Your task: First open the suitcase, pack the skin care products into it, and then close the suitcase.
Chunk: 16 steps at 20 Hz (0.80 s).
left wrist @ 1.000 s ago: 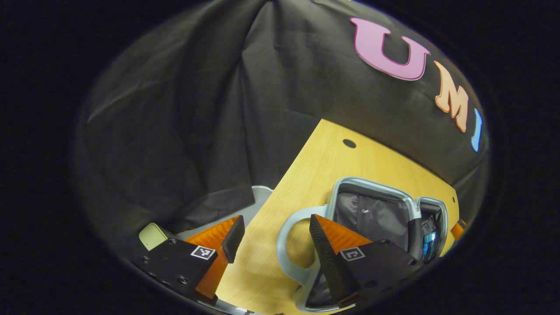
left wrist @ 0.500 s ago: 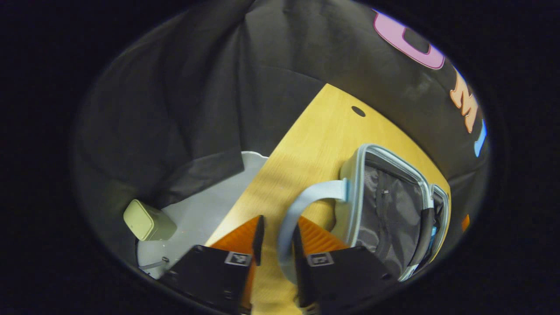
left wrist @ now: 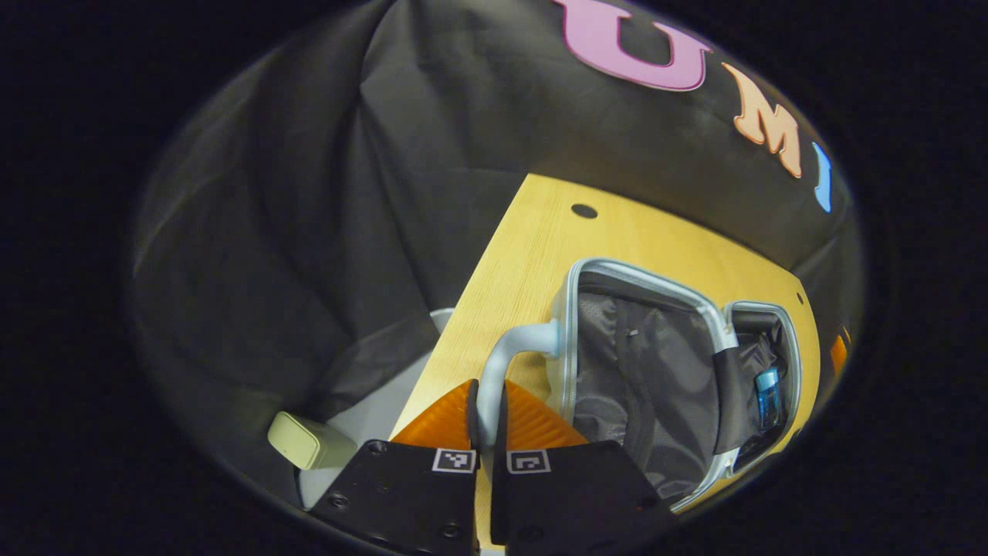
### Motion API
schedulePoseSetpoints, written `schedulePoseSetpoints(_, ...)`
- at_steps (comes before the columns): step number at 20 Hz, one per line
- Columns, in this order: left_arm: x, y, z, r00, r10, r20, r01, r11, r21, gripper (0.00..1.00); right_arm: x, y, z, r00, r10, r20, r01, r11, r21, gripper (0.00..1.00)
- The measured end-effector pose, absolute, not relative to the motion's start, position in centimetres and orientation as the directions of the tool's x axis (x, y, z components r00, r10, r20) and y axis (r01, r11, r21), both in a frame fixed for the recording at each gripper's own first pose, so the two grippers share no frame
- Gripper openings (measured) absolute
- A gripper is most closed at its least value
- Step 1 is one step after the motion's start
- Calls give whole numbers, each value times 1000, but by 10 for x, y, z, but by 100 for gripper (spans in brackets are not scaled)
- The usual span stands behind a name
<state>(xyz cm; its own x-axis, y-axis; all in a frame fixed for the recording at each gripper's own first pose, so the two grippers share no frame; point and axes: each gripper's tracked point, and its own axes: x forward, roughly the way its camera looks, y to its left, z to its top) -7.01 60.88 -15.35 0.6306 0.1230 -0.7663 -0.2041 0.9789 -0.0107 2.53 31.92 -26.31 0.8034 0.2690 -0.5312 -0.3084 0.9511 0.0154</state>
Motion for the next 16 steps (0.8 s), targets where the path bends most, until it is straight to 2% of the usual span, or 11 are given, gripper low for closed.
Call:
schedulePoseSetpoints(2,-69,600,-127,665,125,-736,-199,980,-13,3,23,315,-257,805,294,-515,-333,943,18,98)
schedulePoseSetpoints(3,-67,596,-113,685,133,-717,-204,979,-14,0,22,312,-253,806,309,-505,-348,937,18,98)
schedulePoseSetpoints(8,-62,549,-52,751,174,-637,-196,980,37,0,18,287,-229,819,353,-452,-388,922,16,98)
schedulePoseSetpoints(9,-59,537,-40,767,167,-620,-179,983,44,0,18,280,-223,825,355,-440,-388,921,16,95)
schedulePoseSetpoints(10,-59,527,-29,777,169,-606,-170,984,57,0,17,273,-220,828,356,-433,-387,922,19,99)
schedulePoseSetpoints(16,-55,464,16,822,119,-557,-89,993,82,0,10,225,-200,856,334,-395,-352,936,30,99)
